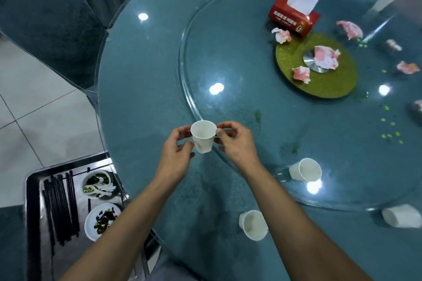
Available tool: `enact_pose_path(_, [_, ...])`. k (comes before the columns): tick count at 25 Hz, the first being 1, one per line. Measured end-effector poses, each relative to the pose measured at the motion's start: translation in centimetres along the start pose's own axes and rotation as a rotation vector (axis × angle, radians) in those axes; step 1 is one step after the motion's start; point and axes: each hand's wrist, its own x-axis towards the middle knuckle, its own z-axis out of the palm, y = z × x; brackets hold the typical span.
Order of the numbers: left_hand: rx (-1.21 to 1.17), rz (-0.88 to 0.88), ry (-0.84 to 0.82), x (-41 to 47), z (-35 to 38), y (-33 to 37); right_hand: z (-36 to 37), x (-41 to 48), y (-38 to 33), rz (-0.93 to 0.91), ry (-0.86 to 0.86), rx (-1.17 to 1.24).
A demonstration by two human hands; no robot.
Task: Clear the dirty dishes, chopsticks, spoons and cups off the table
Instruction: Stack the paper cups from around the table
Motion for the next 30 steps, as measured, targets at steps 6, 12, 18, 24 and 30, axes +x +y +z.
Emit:
enact_pose_path(6, [0.012, 0.044, -0.067, -6.4, 3.7, -0.3, -5.6, -6.2, 2.9, 0.002, 0.062, 0.036])
enact_pose_path(12, [0.108, 0.076, -0.150, -11.6, 7.1, -1.9, -10.1, -11.9, 7.3, 0.007, 0.150, 0.070])
enact_pose_path(18, [0.257, 0.054, -0.229, -14.2, 9.0, -3.1, -12.2, -14.7, 10.9, 0.031, 0.193, 0.076])
enact_pose_path(24, [0.291, 0.000, -0.246, -15.6, 9.4, -4.7, -12.4, -16.5, 13.4, 0.049, 0.188, 0.020])
enact_pose_path(30, [0.396, -0.032, -0.266, -16.0, 9.3, -6.5, -12.3, -17.4, 14.9, 0.054, 0.165, -0.083])
